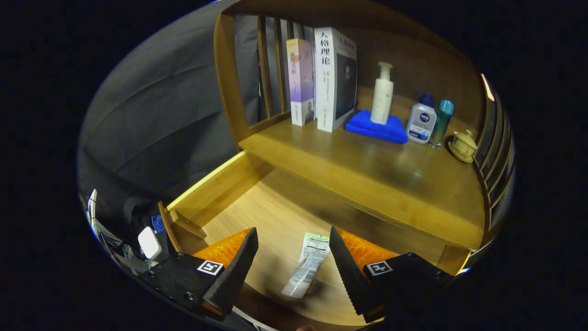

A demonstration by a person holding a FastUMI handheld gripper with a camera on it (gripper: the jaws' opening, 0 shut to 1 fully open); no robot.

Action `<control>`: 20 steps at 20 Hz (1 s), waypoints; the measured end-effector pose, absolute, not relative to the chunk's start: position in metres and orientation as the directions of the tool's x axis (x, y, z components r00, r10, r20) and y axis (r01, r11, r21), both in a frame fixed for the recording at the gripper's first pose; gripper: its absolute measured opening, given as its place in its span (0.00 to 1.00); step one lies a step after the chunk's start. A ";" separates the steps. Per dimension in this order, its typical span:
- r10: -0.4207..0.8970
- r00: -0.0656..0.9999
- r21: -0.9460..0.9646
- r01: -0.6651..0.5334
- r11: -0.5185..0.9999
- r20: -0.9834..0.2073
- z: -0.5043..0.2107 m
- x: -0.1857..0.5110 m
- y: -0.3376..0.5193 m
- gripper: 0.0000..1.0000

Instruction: Pull open the drawer, take out the items inside it, and place them on the countertop above the cabinet.

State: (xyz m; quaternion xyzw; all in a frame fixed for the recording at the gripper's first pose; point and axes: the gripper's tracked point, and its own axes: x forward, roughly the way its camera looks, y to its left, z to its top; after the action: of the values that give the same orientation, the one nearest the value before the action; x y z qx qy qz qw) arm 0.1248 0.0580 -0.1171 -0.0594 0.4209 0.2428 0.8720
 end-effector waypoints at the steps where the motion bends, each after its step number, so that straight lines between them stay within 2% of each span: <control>1: 0.359 0.508 0.098 -0.470 0.877 -0.783 -0.126 0.126 0.055 0.97; 4: 0.320 0.437 0.094 -0.465 0.880 -0.841 -0.151 0.126 0.046 0.97; 17: 0.277 0.250 0.137 -0.461 0.877 -0.928 -0.204 0.116 0.036 0.97; 20: 0.256 0.231 0.123 -0.470 0.874 -0.939 -0.212 0.115 0.030 0.87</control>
State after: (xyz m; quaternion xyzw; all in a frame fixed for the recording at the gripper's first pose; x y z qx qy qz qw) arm 0.1153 0.0304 -0.2121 -0.0931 0.5747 0.2329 0.7790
